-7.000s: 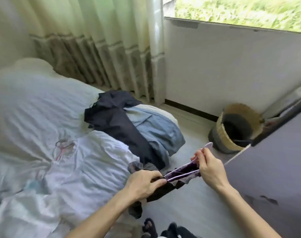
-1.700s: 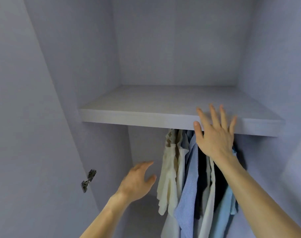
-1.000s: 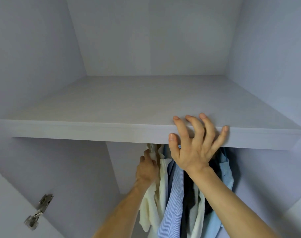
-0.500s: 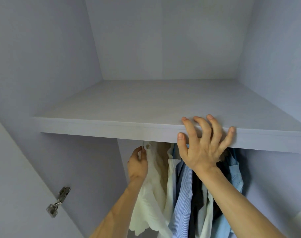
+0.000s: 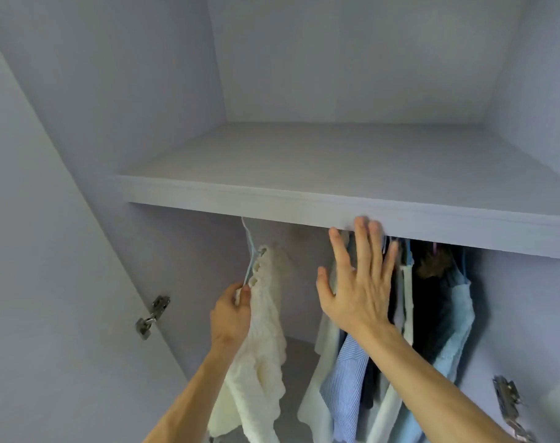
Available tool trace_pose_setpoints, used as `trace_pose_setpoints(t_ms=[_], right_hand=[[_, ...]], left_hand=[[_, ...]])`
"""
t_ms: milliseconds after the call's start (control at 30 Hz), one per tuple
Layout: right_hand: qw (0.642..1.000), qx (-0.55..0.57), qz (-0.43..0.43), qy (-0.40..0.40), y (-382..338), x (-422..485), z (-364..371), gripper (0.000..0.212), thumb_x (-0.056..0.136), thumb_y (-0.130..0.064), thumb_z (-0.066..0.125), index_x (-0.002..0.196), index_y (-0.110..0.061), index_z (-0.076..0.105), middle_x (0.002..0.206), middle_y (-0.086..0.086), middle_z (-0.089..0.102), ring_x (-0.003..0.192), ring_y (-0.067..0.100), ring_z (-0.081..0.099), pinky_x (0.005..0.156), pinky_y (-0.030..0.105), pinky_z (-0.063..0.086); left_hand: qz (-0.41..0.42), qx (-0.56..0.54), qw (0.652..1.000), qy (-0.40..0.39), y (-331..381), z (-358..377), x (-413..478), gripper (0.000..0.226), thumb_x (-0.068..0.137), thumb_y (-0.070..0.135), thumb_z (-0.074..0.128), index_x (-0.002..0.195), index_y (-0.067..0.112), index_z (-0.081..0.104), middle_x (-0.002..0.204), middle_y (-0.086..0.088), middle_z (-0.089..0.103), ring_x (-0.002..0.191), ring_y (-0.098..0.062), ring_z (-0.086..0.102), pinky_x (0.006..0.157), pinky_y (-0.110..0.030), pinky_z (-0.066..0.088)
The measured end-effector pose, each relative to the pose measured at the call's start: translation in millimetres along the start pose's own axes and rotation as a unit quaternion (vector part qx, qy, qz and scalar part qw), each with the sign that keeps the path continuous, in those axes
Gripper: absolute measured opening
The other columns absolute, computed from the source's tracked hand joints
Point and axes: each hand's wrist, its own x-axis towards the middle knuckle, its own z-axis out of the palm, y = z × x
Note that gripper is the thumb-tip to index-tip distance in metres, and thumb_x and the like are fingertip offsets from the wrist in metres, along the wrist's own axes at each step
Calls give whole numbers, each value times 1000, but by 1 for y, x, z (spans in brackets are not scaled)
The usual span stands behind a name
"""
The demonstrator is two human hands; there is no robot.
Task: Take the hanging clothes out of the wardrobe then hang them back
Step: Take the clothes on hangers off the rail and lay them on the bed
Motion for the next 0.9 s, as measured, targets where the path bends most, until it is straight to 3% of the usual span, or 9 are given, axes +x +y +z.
trace_pose_setpoints(t_ms=[100,233,300,433,533,633,733,800,900], right_hand=[[984,100,53,-137,-39,-62,16,76,87,-35,65,152,-15,33,164,15,12,151,36,17,115,61,26],[917,238,52,-317,-110,-125,31,70,90,-50,52,147,-13,38,161,11,20,142,36,33,109,53,40],[876,292,28,-384,-149,-146,27,72,91,-58,44,146,-12,39,159,11,27,143,33,33,112,50,37],[782,386,-27,-489,-226,-188,1,85,86,-68,37,145,-8,45,156,10,38,146,26,29,120,37,24],[703,432,-104,-555,-275,-225,-34,87,81,-73,32,143,-15,50,153,4,44,146,22,29,120,33,20],[615,476,-216,-590,-314,-260,-88,65,84,-71,27,113,-27,65,131,-4,61,139,19,38,112,26,22],[573,522,-299,-557,-347,-288,-159,41,92,-64,31,78,-29,48,83,-7,60,90,22,57,81,32,35],[522,567,-335,-542,-365,-306,-217,35,95,-58,36,71,-32,37,68,-9,50,69,21,49,69,36,34],[443,624,-395,-509,-381,-339,-307,35,97,-50,41,68,-35,28,61,-13,42,60,13,42,66,33,31]], left_hand=[[-35,-6,999,-16,-41,-25,-34,19,99,40,52,112,36,65,95,4,69,86,-14,62,74,-30,48],[-102,-11,995,11,-100,-86,-106,16,89,43,56,97,40,70,56,9,55,50,-9,44,48,-21,36],[-135,7,991,21,-127,-117,-153,19,85,46,54,94,41,70,50,10,48,46,-9,38,47,-20,33],[-199,68,976,61,-166,-173,-258,14,87,44,60,97,50,67,73,21,68,71,2,62,69,-21,51],[-261,89,956,96,-180,-204,-337,17,83,52,56,94,57,66,85,19,72,82,1,66,78,-24,54],[-305,84,934,164,-172,-221,-425,16,85,50,56,95,58,66,85,21,71,83,2,64,79,-23,53],[-340,64,898,271,-158,-223,-521,16,88,43,60,99,51,67,78,17,69,78,-1,61,77,-20,48],[-362,39,870,332,-145,-221,-586,16,89,43,59,102,45,68,73,11,67,69,-5,59,72,-24,49],[-412,56,818,397,-124,-216,-683,20,90,48,56,105,41,67,60,22,57,60,1,50,64,-20,38]])
